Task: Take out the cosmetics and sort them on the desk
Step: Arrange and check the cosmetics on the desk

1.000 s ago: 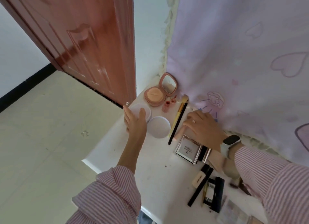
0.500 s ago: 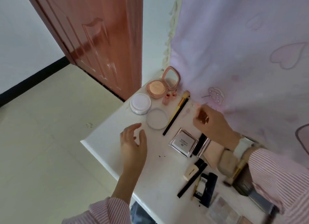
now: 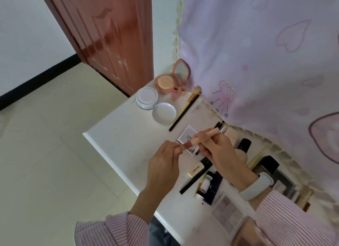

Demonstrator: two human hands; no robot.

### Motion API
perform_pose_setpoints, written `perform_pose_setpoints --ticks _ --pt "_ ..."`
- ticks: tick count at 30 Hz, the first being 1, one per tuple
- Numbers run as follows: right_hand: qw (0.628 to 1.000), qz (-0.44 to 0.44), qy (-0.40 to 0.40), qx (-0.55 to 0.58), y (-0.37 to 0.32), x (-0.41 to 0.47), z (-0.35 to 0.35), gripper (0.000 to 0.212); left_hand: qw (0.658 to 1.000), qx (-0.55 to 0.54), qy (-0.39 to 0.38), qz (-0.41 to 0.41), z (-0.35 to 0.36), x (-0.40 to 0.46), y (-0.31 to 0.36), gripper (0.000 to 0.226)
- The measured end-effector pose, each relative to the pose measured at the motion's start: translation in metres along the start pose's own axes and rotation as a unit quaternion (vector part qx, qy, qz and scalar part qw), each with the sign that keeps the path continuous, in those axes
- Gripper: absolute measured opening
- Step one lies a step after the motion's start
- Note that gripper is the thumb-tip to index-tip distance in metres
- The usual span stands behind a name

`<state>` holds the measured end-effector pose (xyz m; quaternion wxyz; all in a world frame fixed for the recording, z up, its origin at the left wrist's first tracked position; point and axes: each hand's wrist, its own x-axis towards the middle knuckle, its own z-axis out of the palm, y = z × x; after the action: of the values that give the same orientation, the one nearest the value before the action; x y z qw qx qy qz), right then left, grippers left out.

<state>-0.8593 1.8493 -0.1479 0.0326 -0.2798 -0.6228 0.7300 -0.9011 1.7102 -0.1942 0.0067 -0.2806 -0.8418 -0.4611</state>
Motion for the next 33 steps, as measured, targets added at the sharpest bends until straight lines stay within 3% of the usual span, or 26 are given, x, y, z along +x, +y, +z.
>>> perform_pose_setpoints --ticks 4,7,9,11,15,17,19,21,23,26,29,33 --pt "0.999 -0.006 -0.044 0.02 -0.006 -0.006 -0.007 0.024 1.0 -0.011 -0.022 -0.015 -0.003 -0.006 0.001 0.057" --pt "1.0 0.022 -0.011 -0.016 -0.011 -0.005 -0.014 0.03 0.999 0.014 -0.034 0.018 -0.008 -0.007 -0.001 0.057" --pt "0.998 0.009 0.001 -0.065 -0.013 -0.002 -0.019 0.019 0.999 0.024 -0.028 0.029 -0.011 -0.007 -0.005 0.049" --pt "0.989 -0.02 -0.036 -0.139 -0.017 -0.001 -0.024 0.009 0.999 0.033 -0.018 0.03 -0.013 -0.007 -0.007 0.043" --pt "0.98 0.0 -0.097 -0.172 -0.022 -0.001 -0.028 0.015 0.999 0.039 -0.008 0.02 -0.016 -0.01 -0.006 0.045" --pt "0.977 0.009 -0.078 -0.196 -0.021 -0.001 -0.024 0.023 0.998 0.054 -0.012 0.012 -0.015 -0.011 -0.005 0.036" --pt "0.977 -0.016 -0.046 -0.209 -0.021 0.0 -0.019 0.014 0.998 0.059 -0.017 -0.004 -0.014 -0.013 -0.006 0.026" --pt "0.986 -0.014 -0.037 -0.164 -0.023 0.0 -0.019 0.013 0.999 0.043 -0.013 -0.027 -0.014 -0.015 -0.008 0.026" --pt "0.997 0.028 -0.052 -0.043 -0.024 0.0 -0.021 0.018 0.999 0.024 0.001 -0.04 -0.015 -0.017 -0.009 0.028" --pt "0.984 0.1 -0.113 0.095 -0.015 -0.004 -0.013 0.013 0.999 0.002 0.012 -0.048 -0.014 -0.018 -0.007 0.03" --pt "0.987 0.087 -0.097 0.09 -0.005 -0.008 -0.001 0.012 0.999 -0.01 0.013 -0.051 -0.012 -0.017 -0.005 0.03" --pt "0.997 0.026 -0.009 0.068 -0.01 -0.003 -0.004 0.033 0.999 -0.003 0.004 -0.047 -0.013 -0.018 -0.008 0.03"
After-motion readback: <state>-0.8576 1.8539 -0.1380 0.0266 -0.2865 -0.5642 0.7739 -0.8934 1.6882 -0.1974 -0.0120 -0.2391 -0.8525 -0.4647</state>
